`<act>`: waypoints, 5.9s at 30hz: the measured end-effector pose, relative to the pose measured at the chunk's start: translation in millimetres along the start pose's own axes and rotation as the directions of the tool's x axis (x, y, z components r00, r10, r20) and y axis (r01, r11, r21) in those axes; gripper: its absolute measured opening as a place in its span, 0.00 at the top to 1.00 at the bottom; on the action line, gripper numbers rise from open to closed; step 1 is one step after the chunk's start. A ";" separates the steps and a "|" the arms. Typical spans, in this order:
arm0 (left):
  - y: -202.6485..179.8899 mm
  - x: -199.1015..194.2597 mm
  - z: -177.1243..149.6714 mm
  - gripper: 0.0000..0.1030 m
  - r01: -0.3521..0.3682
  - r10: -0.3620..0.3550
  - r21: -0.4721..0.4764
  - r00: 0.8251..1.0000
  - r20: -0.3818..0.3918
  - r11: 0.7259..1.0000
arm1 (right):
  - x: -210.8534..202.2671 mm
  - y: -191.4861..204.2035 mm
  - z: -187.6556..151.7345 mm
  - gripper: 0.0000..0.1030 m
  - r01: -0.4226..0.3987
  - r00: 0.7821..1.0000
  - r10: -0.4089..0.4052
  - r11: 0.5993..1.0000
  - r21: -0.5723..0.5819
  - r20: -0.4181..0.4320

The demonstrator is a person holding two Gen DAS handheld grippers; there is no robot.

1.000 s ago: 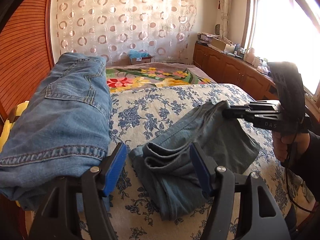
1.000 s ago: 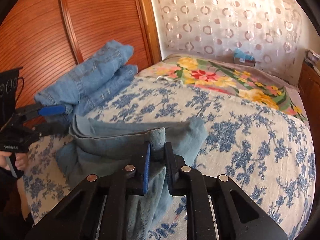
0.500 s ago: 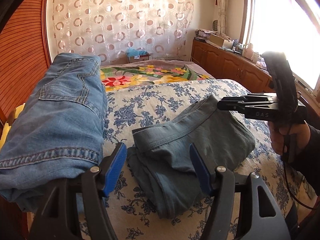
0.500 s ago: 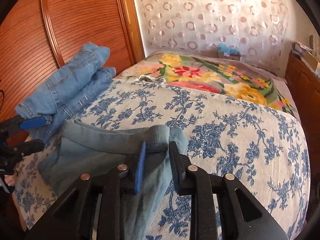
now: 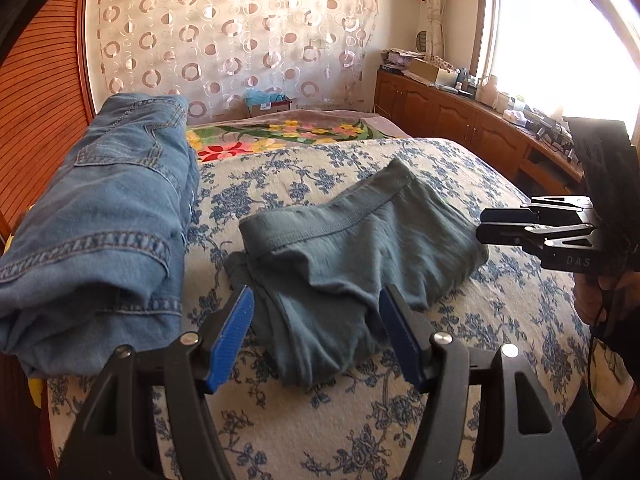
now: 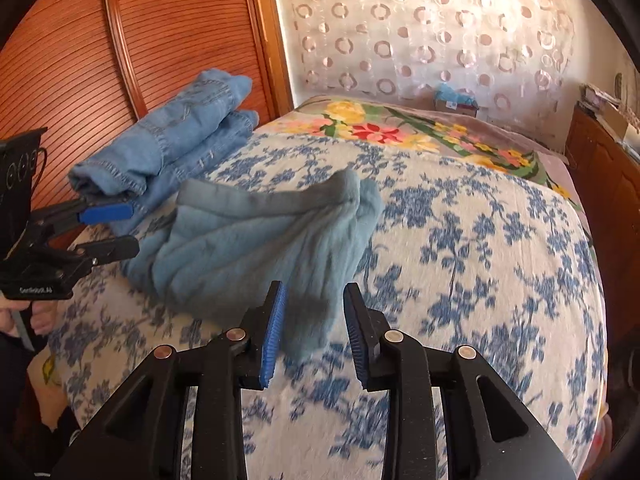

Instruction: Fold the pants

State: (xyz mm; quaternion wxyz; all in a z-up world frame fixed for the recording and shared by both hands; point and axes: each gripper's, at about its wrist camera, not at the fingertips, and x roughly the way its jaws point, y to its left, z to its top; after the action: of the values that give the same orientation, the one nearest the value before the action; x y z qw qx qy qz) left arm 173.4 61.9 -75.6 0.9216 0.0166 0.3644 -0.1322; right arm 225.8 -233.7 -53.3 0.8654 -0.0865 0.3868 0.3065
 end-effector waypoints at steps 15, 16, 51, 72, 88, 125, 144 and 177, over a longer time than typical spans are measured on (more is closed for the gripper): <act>1.9 -3.2 -21.5 0.41 -0.030 0.030 -0.002 0.999 -0.026 1.000 | 17.1 4.4 -11.7 0.59 -0.020 0.999 0.022 0.999 0.043 -0.046; 1.8 -3.5 -22.2 0.44 -0.029 0.029 0.003 0.999 -0.027 1.000 | 17.3 4.7 -12.1 0.59 -0.022 0.999 0.024 0.999 0.045 -0.047; 0.5 -35.1 -62.7 0.93 0.043 -0.044 -0.017 0.998 -0.045 0.999 | -40.6 25.8 -61.0 0.92 -0.118 0.993 0.118 0.989 0.093 0.010; -16.0 -63.7 -105.5 0.88 0.076 -0.081 -0.065 0.994 -0.071 0.995 | -66.3 43.5 -96.0 0.88 -0.087 0.996 0.087 0.993 0.084 0.000; -0.6 -83.3 -70.0 0.60 -0.010 0.011 -0.049 1.000 0.010 0.999 | -100.9 31.5 -76.5 0.84 0.014 0.996 -0.019 0.998 0.061 0.082; -6.2 -9.7 -26.9 0.38 -0.021 0.021 -0.019 1.000 -0.015 1.000 | -4.5 10.6 -24.8 0.61 0.047 0.999 -0.046 0.998 0.046 -0.005; 0.8 -6.7 -9.6 0.85 0.018 -0.017 -0.051 1.000 0.014 0.999 | 3.5 13.7 -6.7 0.89 0.040 0.997 -0.043 0.998 0.045 0.064; -2.6 -55.1 -85.7 0.96 0.038 -0.042 -0.096 0.998 -0.042 0.995 | -58.5 33.9 -88.1 0.92 -0.053 0.999 0.053 0.991 0.121 0.005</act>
State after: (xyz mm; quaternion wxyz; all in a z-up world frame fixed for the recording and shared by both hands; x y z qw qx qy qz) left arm 77.0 83.0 -101.1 0.9103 -0.0316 0.3908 -0.1327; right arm 121.3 -267.9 -68.5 0.8610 -0.0230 0.4061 0.3054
